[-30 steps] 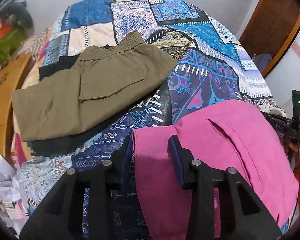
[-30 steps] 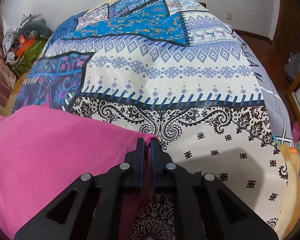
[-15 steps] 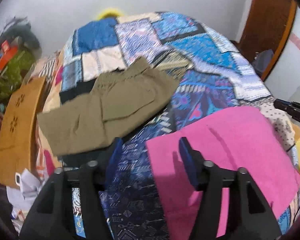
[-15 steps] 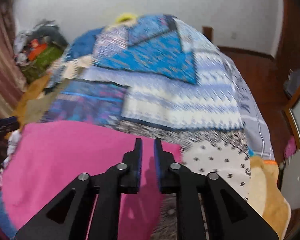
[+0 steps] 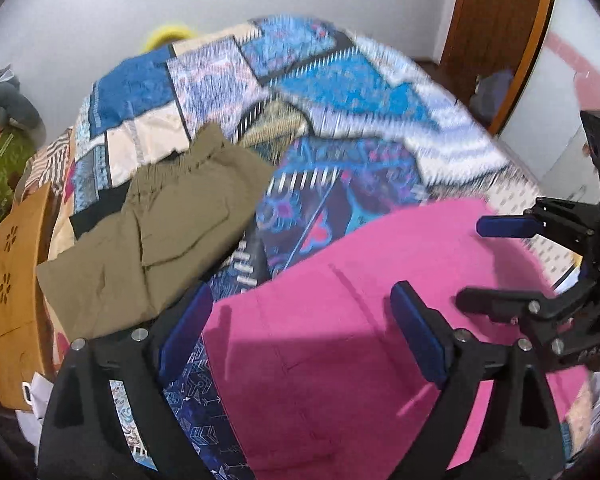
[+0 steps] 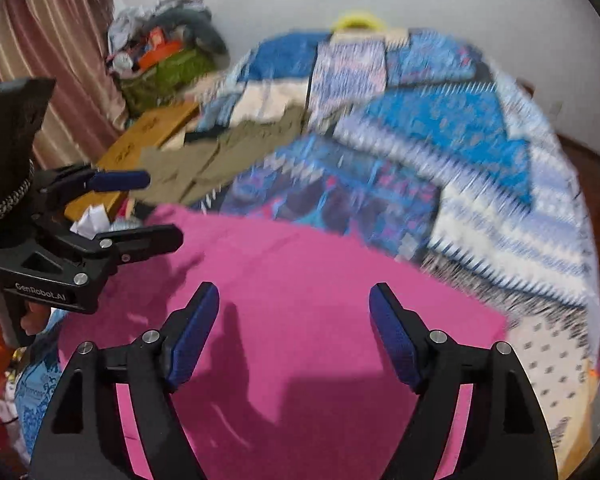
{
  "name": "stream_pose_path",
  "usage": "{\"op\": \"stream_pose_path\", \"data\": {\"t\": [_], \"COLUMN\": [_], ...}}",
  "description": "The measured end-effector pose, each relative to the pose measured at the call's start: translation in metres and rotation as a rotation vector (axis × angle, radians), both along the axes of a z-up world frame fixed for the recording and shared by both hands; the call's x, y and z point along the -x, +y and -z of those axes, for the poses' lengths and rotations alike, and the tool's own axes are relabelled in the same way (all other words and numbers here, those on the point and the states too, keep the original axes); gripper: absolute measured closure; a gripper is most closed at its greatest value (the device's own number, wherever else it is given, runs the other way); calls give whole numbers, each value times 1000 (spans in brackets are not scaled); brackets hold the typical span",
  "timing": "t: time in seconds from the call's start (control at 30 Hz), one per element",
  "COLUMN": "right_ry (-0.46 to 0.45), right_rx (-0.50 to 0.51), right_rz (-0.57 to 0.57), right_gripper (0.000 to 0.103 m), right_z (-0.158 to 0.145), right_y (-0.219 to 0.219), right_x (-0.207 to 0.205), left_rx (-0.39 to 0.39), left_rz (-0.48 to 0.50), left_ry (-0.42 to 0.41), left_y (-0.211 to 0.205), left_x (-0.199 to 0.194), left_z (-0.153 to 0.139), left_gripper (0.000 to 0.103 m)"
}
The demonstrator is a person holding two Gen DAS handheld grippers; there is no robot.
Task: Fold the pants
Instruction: 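Fold the lifted edge over with both tools and open them, then withdraw both open tools from the folded pink pants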
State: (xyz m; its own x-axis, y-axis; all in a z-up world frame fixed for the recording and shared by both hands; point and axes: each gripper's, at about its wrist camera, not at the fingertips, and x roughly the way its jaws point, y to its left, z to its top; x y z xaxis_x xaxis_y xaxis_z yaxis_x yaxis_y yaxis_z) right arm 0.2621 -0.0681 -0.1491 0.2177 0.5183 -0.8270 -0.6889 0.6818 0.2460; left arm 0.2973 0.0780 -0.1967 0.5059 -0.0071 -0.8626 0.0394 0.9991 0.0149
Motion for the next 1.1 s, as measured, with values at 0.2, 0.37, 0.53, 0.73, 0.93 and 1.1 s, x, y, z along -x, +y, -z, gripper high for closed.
{"op": "stream_pose_path", "data": {"t": [0.2,0.37,0.53,0.73,0.93,1.1], "right_ry": [82,61,32,23,24,26], "right_rx": [18,38,61,64,46,22], "right_rz": [-42,-37,-10,59,156,216], "right_gripper": [26,26,25,24,22,21], "right_z": [19,16,9,5,4,6], "right_y": [-2,-21,-41,-68,-102,-122], "right_x": [10,26,44,70,89,105], "left_rx": [53,18,9,41,23,20], "left_rz": [0,15,5,-34,-56,-71], "left_ry": [54,37,28,15,0,-7], "left_y": [10,8,11,16,18,20], "left_x": [4,23,47,71,101,123], "left_z": [21,17,13,6,4,2], "left_gripper": [11,11,11,11,11,11]}}
